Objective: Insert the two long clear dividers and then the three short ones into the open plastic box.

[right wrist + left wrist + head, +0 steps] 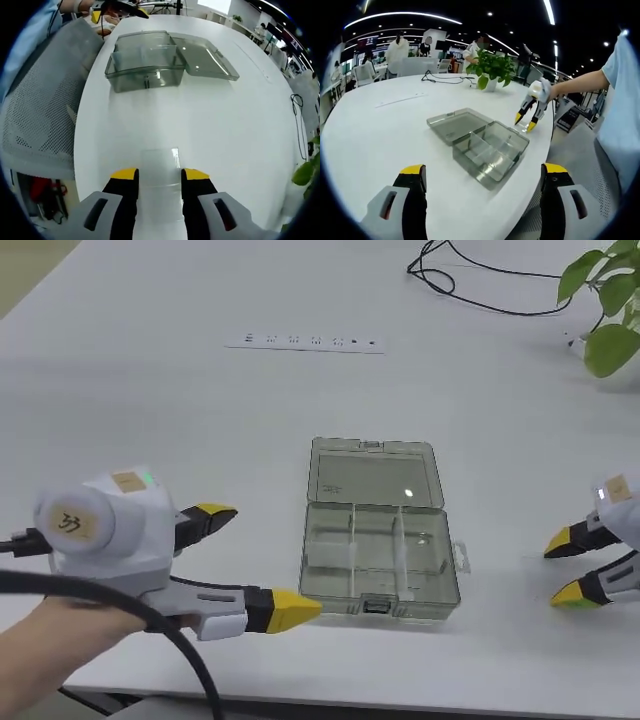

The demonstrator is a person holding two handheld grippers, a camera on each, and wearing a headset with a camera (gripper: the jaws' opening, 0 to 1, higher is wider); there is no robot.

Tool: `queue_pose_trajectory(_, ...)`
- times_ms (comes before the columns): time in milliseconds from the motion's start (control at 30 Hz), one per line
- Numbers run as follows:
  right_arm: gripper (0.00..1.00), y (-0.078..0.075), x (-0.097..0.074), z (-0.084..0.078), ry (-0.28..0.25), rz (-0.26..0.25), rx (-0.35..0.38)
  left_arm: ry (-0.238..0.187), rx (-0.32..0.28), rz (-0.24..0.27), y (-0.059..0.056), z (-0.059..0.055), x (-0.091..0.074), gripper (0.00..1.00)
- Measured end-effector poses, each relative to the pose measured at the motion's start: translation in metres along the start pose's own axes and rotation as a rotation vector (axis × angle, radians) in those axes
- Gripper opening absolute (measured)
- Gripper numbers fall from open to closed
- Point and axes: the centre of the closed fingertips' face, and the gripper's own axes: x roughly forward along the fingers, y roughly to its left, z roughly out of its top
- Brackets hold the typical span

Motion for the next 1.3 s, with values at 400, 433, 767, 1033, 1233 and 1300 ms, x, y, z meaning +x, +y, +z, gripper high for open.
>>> queue_pose_trajectory(400,0.33,0.009,0.0,0.007,0.113,0.014,-0.047,-0.019,-0.011,-0.015,-0.004,0.005,0.005,0.96)
queue_pose_trajectory(433,0.32,0.01,0.0,0.007,0.116,0.014,-0.05,-0.019,-0.012,-0.015,-0.004,0.004,0.006,0.96)
queue_pose_trajectory(767,0.32,0.014,-0.002,0.009,0.118,0.017,-0.048,-0.016,-0.022,-0.021,-0.007,0.0,0.007,0.95)
queue_pose_trajectory(1033,0.32,0.009,-0.005,0.017,0.091,-0.011,-0.039,-0.027,-0.032,-0.025,-0.007,0.004,0.01,0.94)
queue_pose_trajectory(1233,0.32,0.006,-0.012,0.026,0.054,-0.037,0.003,-0.017,-0.064,-0.028,-0.008,0.002,0.017,0.89)
queue_pose_trajectory(1300,0.32,0.003,-0.015,0.028,0.044,-0.05,0.009,-0.005,-0.082,-0.029,-0.008,0.0,0.021,0.89)
